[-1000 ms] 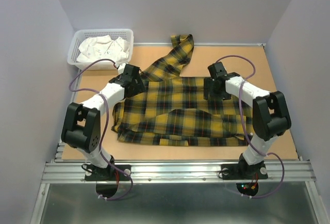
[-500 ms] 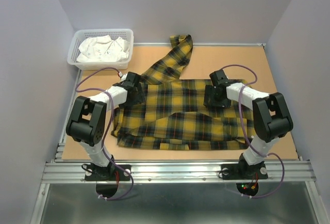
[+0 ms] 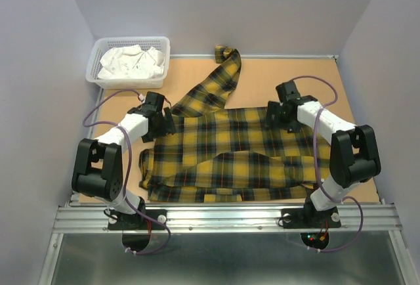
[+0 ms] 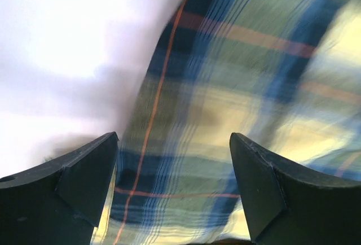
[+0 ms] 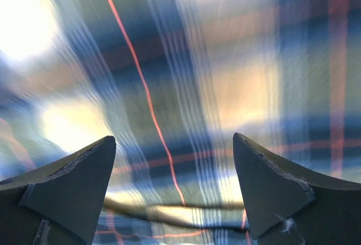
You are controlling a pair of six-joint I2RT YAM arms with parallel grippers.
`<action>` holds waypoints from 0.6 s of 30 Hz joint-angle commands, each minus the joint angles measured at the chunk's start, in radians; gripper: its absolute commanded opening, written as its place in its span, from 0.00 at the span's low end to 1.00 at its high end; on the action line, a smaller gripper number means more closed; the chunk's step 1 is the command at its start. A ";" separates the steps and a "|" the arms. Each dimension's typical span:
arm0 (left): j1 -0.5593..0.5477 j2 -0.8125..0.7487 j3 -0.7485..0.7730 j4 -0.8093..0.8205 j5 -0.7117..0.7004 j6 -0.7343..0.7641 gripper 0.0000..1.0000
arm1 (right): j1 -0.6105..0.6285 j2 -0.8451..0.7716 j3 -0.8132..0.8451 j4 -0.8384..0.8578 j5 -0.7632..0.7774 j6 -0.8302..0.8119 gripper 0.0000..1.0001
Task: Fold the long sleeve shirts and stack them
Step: Fold the shirt
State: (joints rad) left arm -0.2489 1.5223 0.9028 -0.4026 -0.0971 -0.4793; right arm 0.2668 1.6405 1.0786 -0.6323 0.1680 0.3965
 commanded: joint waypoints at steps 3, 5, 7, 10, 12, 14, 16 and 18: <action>0.013 0.039 0.223 0.135 -0.038 0.134 0.92 | -0.181 -0.001 0.293 0.023 -0.045 -0.056 0.86; 0.016 0.128 0.304 0.174 -0.023 0.194 0.92 | -0.243 0.024 0.331 0.025 -0.068 -0.068 0.84; 0.017 0.209 0.379 0.173 -0.001 0.247 0.91 | -0.262 0.050 0.382 0.025 -0.082 -0.082 0.81; 0.023 0.289 0.441 0.134 -0.018 0.280 0.89 | -0.337 0.071 0.417 0.034 -0.104 -0.073 0.77; 0.033 0.308 0.456 0.134 -0.023 0.284 0.86 | -0.360 0.081 0.420 0.043 -0.125 -0.068 0.75; 0.056 0.323 0.449 0.146 -0.009 0.280 0.83 | -0.365 0.091 0.417 0.057 -0.134 -0.067 0.74; 0.074 0.326 0.436 0.157 0.016 0.275 0.82 | -0.367 0.093 0.406 0.062 -0.139 -0.068 0.73; 0.097 0.326 0.410 0.172 0.036 0.272 0.79 | -0.367 0.093 0.380 0.072 -0.142 -0.070 0.73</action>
State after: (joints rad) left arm -0.1959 1.8870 1.3281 -0.2550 -0.0914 -0.2302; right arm -0.1036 1.7432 1.4487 -0.5976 0.0597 0.3386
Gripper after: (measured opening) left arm 0.801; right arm 0.735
